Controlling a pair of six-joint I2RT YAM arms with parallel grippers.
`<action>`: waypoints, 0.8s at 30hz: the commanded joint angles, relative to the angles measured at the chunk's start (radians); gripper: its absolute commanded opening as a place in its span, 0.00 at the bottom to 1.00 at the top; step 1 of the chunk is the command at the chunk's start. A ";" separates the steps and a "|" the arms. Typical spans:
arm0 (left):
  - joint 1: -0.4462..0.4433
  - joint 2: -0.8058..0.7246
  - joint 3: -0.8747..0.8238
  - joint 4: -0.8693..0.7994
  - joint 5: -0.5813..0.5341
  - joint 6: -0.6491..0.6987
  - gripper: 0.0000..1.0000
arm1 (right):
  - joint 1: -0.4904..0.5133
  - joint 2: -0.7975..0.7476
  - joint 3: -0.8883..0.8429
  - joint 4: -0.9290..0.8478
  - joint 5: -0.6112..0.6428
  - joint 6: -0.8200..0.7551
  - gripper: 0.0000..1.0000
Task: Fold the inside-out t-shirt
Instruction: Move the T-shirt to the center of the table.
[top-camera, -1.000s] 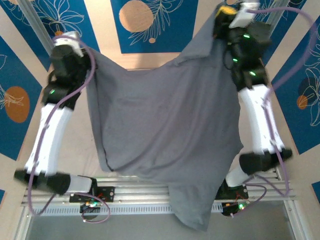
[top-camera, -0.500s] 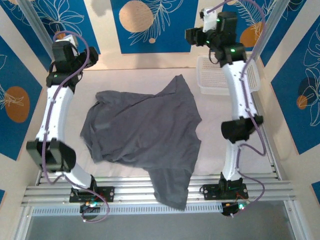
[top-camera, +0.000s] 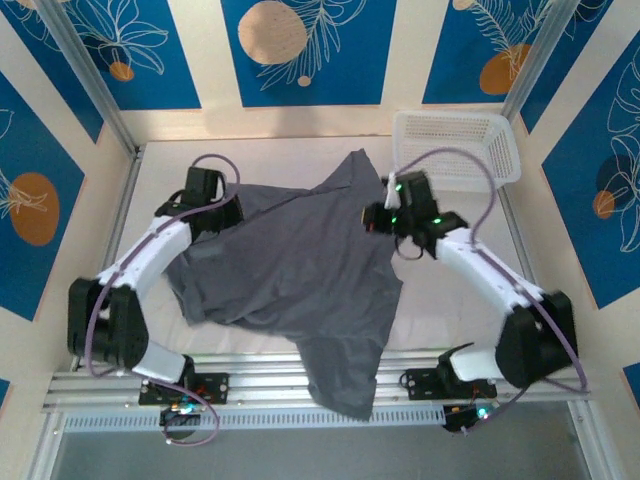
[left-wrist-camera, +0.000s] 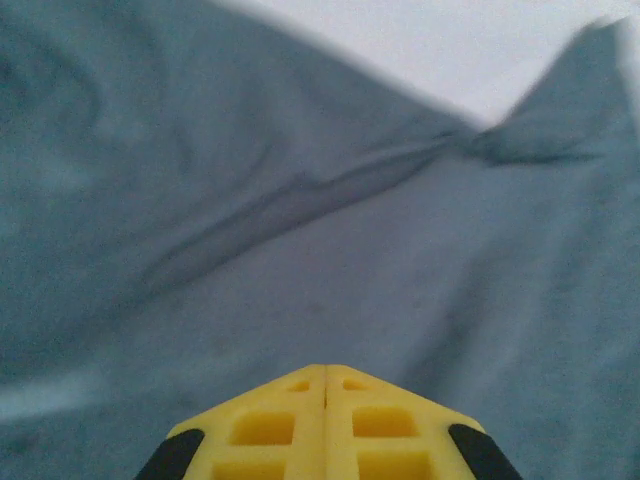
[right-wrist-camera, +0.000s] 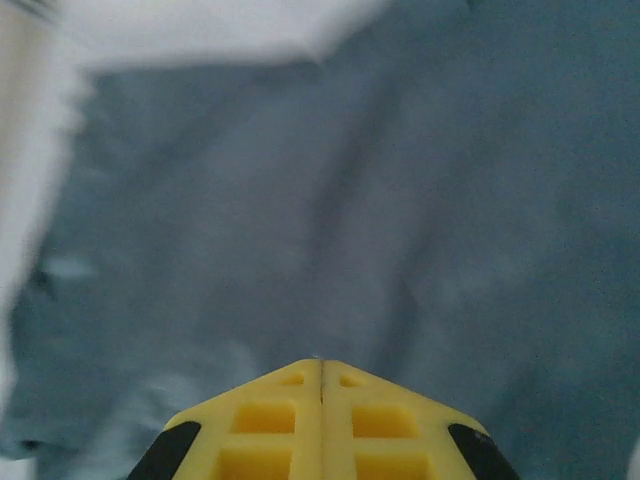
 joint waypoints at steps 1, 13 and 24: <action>0.023 0.053 0.026 0.048 -0.082 -0.043 0.00 | 0.020 0.069 -0.037 0.127 0.132 0.222 0.00; 0.075 0.457 0.189 0.061 -0.043 -0.228 0.00 | -0.065 0.439 0.124 -0.003 0.196 0.394 0.05; 0.078 0.641 0.329 0.085 0.016 -0.296 0.00 | -0.128 0.765 0.530 -0.116 0.129 0.322 0.06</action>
